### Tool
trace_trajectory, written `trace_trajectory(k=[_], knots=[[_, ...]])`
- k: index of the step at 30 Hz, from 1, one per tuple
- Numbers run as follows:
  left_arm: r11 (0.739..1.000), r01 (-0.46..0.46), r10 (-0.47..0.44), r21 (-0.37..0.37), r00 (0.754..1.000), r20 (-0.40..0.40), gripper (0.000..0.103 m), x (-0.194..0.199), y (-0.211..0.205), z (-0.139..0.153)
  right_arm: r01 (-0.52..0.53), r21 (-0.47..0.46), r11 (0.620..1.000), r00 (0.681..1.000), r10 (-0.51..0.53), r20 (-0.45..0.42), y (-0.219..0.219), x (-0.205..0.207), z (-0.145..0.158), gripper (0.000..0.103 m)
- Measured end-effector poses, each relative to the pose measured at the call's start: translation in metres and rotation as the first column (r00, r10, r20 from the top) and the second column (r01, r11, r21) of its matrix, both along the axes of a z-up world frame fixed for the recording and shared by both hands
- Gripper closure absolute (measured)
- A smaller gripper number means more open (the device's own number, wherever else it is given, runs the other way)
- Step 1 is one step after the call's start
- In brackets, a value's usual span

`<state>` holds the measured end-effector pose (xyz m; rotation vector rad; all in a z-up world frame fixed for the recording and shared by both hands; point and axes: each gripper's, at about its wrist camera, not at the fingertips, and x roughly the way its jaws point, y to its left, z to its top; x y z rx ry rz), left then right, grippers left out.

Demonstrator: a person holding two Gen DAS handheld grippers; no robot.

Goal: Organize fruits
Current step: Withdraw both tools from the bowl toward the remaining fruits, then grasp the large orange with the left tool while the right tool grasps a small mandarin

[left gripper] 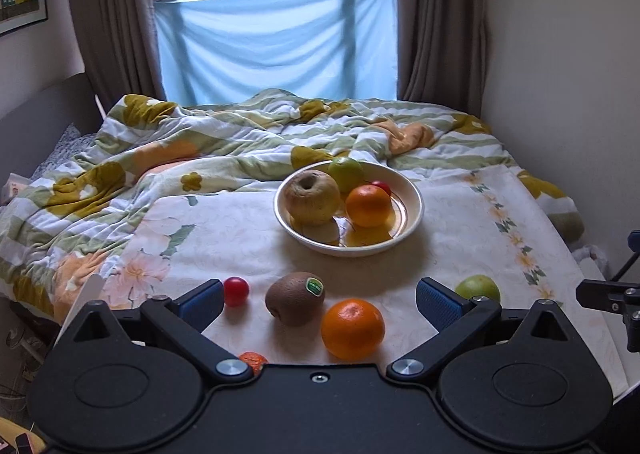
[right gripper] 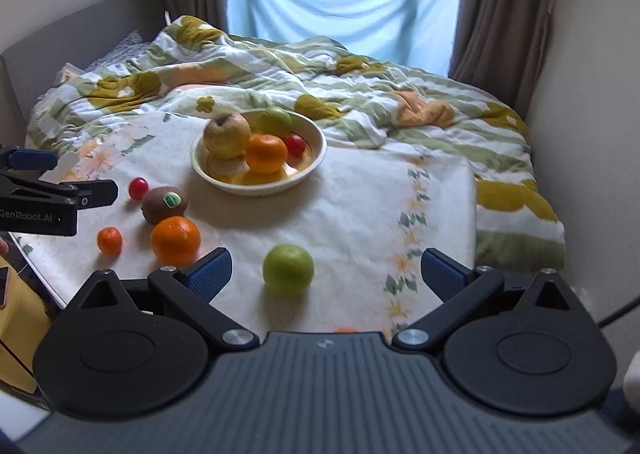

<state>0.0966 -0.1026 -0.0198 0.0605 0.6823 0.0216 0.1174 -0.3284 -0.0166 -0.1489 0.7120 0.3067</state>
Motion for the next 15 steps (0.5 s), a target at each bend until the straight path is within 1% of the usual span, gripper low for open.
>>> trace_trajectory(k=[4, 8, 13, 15], knots=[[0.999, 0.048, -0.048, 0.009, 0.998, -0.036, 0.000, 0.010, -0.005, -0.022, 0.058, -0.004, 0.998, 0.998, -0.058, -0.020, -0.009, -0.010, -0.019, 0.000], [0.997, 0.074, -0.074, 0.002, 0.994, -0.081, 0.000, 0.023, -0.007, -0.047, 0.105, -0.003, 0.994, 0.993, -0.105, -0.051, -0.015, -0.015, -0.042, 0.000], [0.996, 0.093, -0.093, -0.004, 0.989, -0.118, 0.000, 0.036, -0.007, -0.073, 0.131, -0.001, 0.991, 0.987, -0.131, -0.090, -0.016, -0.016, -0.069, 0.000], [0.995, 0.098, -0.098, -0.010, 0.986, -0.136, 0.002, 0.043, -0.007, -0.082, 0.138, 0.000, 0.990, 0.986, -0.137, -0.096, -0.014, -0.016, -0.076, 0.000]])
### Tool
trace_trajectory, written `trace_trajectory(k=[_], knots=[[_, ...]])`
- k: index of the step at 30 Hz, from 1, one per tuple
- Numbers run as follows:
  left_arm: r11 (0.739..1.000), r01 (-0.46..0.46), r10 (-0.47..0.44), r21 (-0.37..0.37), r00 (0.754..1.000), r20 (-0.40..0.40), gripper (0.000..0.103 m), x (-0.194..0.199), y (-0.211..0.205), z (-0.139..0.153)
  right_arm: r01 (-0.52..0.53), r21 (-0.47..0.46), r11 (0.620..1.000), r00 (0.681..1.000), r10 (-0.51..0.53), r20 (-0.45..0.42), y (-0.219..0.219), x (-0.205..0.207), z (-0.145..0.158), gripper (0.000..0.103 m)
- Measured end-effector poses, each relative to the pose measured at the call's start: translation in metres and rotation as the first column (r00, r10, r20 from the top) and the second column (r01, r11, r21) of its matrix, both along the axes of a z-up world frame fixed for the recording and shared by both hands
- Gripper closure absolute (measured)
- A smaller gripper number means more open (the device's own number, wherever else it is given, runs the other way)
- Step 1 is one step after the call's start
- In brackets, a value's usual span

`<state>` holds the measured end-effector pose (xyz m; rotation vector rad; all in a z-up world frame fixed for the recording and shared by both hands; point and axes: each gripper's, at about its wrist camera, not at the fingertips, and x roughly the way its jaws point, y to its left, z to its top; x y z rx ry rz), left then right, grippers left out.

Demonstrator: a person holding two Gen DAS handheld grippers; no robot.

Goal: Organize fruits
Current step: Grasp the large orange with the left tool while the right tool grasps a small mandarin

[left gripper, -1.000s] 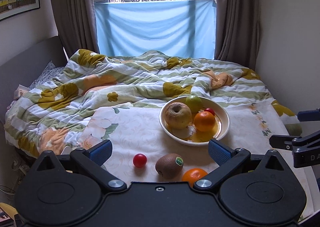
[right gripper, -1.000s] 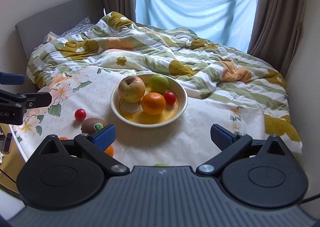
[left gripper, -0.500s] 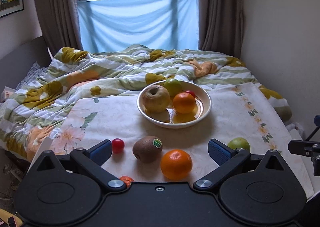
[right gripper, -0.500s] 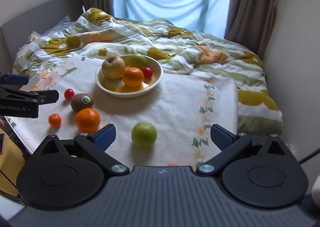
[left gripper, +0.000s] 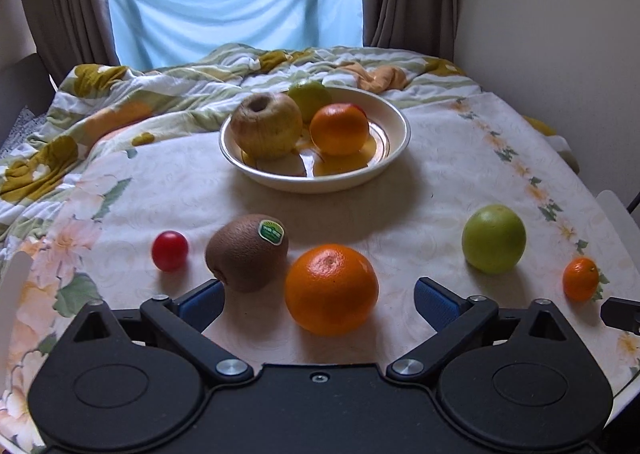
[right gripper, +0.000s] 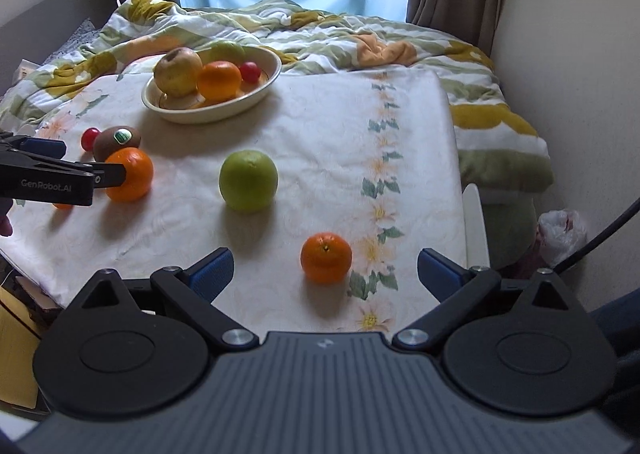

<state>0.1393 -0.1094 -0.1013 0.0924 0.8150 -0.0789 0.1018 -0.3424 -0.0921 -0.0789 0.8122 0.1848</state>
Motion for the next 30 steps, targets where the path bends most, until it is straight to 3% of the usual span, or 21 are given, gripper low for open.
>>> trace_trajectory(k=[6, 12, 21, 30], knots=[[0.999, 0.003, -0.005, -0.034, 0.999, -0.054, 0.015, 0.014, 0.001, -0.018, 0.003, -0.005, 1.000, 1.000, -0.004, -0.012, 0.006, 0.008, -0.015, 0.000], [1.000, 0.004, -0.006, -0.027, 0.998, -0.056, 0.039, 0.019, -0.003, -0.023, -0.002, -0.015, 1.000, 0.999, 0.002, -0.034, 0.007, 0.016, -0.025, 0.005], [0.999, -0.004, 0.002, -0.040, 0.998, -0.057, 0.040, 0.016, -0.001, -0.022, -0.025, -0.030, 0.999, 0.998, 0.023, -0.061, 0.009, 0.026, -0.032, 0.025], [0.998, -0.027, 0.024, -0.058, 0.998, -0.060, 0.040, 0.004, -0.001, -0.023, -0.044, -0.040, 0.998, 0.997, 0.041, -0.063, 0.009, 0.034, -0.034, 0.032]])
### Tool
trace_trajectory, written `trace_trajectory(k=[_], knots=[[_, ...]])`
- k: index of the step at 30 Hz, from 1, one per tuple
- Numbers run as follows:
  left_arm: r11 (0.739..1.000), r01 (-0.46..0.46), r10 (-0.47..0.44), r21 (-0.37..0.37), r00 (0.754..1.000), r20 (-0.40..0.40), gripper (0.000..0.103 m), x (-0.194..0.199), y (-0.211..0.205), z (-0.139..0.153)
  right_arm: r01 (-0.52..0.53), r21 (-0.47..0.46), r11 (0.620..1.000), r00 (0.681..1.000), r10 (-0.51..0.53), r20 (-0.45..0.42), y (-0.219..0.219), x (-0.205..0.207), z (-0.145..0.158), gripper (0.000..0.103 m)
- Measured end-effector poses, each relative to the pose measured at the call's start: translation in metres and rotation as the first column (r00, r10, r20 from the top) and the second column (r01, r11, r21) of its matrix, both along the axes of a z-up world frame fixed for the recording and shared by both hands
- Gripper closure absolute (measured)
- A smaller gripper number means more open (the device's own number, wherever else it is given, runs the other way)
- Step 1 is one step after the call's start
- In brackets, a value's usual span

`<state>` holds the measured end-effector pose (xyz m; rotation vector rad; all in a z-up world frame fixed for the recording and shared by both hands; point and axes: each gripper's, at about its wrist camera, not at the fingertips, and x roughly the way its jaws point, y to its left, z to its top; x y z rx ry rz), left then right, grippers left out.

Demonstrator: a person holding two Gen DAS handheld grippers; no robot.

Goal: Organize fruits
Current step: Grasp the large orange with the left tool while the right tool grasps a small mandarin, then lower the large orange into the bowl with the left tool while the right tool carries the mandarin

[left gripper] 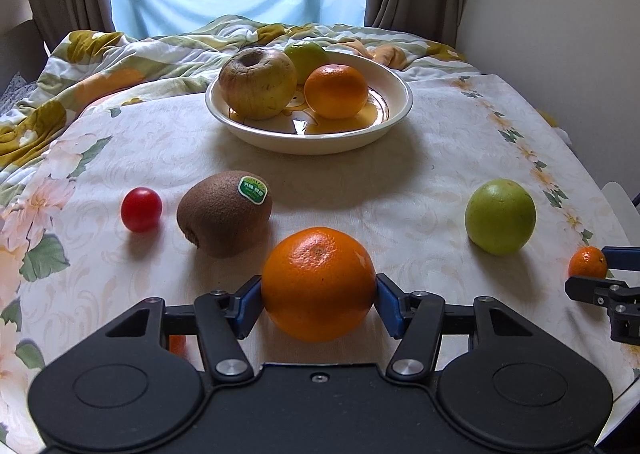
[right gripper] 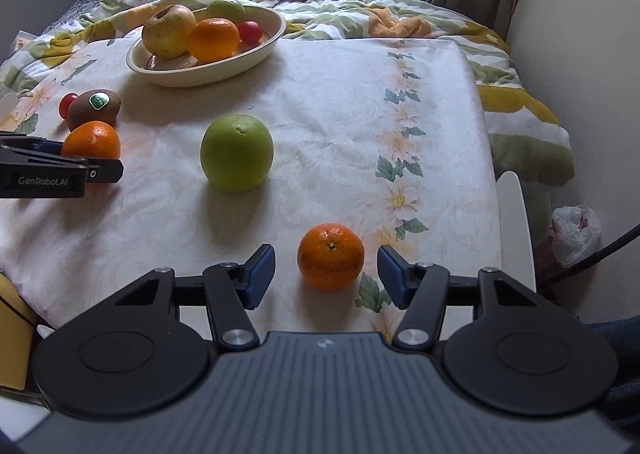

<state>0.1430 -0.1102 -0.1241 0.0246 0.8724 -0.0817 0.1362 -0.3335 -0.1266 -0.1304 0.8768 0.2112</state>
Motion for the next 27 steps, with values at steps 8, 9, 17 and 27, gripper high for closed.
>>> trace_trajectory(k=[8, 9, 17, 27], knots=[[1.000, -0.024, 0.024, -0.013, 1.000, -0.002, 0.041, -0.015, 0.004, 0.002, -0.017, -0.018, 1.000, 1.000, 0.017, 0.003, 0.003, 0.005, -0.002, 0.051], [1.000, -0.028, 0.028, -0.015, 1.000, -0.001, 0.041, -0.017, 0.005, 0.003, -0.018, -0.020, 1.000, 1.000, 0.018, 0.001, 0.003, 0.005, -0.002, 0.051], [0.998, -0.061, 0.062, -0.028, 0.998, 0.032, 0.041, -0.031, 0.008, 0.021, -0.041, 0.000, 0.999, 0.999, 0.041, 0.007, 0.005, 0.002, 0.007, 0.051], [0.993, -0.110, 0.115, -0.051, 0.990, 0.086, 0.041, -0.046, 0.014, 0.064, -0.093, 0.025, 0.995, 0.995, 0.092, 0.036, 0.012, 0.001, 0.039, 0.051]])
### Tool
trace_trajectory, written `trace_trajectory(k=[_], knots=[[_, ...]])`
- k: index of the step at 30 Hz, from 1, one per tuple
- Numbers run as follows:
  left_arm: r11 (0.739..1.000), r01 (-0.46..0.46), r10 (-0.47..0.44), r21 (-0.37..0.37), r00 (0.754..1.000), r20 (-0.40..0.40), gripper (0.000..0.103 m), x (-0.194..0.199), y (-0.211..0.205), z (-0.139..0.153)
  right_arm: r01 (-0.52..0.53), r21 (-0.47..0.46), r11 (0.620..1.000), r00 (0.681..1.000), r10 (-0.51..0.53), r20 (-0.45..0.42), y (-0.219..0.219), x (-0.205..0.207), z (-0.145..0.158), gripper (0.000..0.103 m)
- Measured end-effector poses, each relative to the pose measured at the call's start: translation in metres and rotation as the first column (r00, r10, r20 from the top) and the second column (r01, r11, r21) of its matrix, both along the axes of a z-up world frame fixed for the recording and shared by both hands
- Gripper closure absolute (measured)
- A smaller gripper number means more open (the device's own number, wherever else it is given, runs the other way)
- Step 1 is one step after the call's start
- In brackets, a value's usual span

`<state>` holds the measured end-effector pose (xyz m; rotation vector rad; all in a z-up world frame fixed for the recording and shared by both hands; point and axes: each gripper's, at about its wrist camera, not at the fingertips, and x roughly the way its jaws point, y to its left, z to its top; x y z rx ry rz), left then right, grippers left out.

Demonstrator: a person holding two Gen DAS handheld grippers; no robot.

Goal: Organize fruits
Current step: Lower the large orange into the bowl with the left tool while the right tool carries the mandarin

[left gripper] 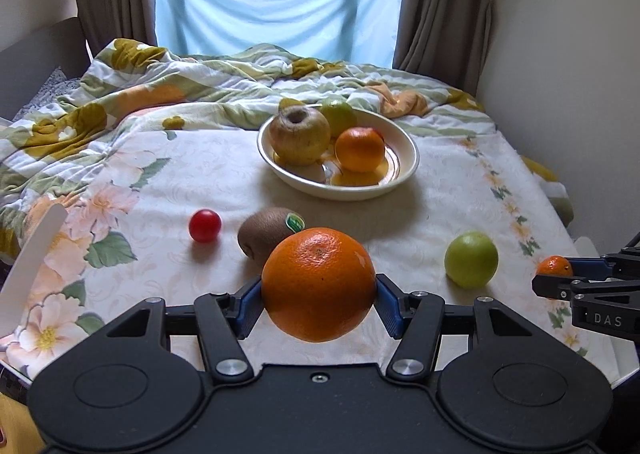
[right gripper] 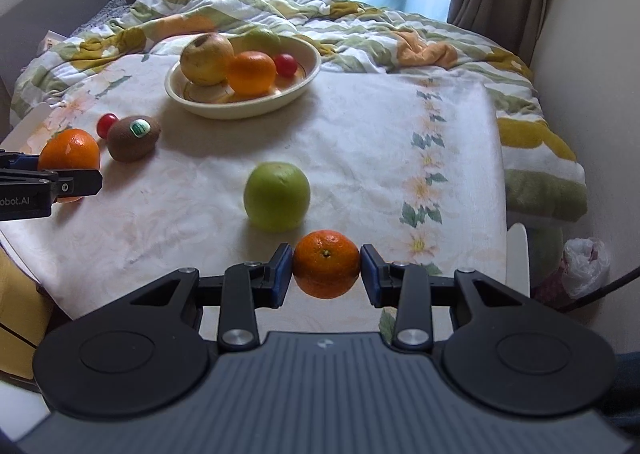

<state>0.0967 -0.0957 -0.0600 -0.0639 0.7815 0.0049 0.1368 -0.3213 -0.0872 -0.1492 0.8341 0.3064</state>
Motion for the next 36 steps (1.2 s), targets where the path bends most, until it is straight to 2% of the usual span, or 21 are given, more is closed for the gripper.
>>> trace_trajectory(k=[10, 18, 27, 36], knots=[[0.999, -0.052, 0.052, 0.009, 0.997, 0.053, 0.041, 0.012, 0.018, 0.044, -0.058, 0.017, 0.998, 0.998, 0.058, 0.018, 0.015, 0.018, 0.044, 0.051], [0.999, -0.030, 0.028, 0.017, 0.998, 0.064, 0.041, 0.054, 0.040, 0.062, -0.074, 0.026, 0.997, 0.996, 0.073, 0.055, 0.035, 0.047, 0.072, 0.051], [0.999, 0.048, -0.049, 0.026, 0.998, 0.045, 0.041, 0.115, 0.054, 0.057, -0.022, 0.032, 0.999, 0.997, 0.020, 0.070, 0.056, 0.094, 0.082, 0.051], [0.991, 0.127, -0.127, 0.033, 0.992, 0.010, 0.041, 0.173, 0.057, 0.039, 0.026, 0.027, 0.999, 0.998, -0.027, 0.049, 0.073, 0.136, 0.070, 0.051]])
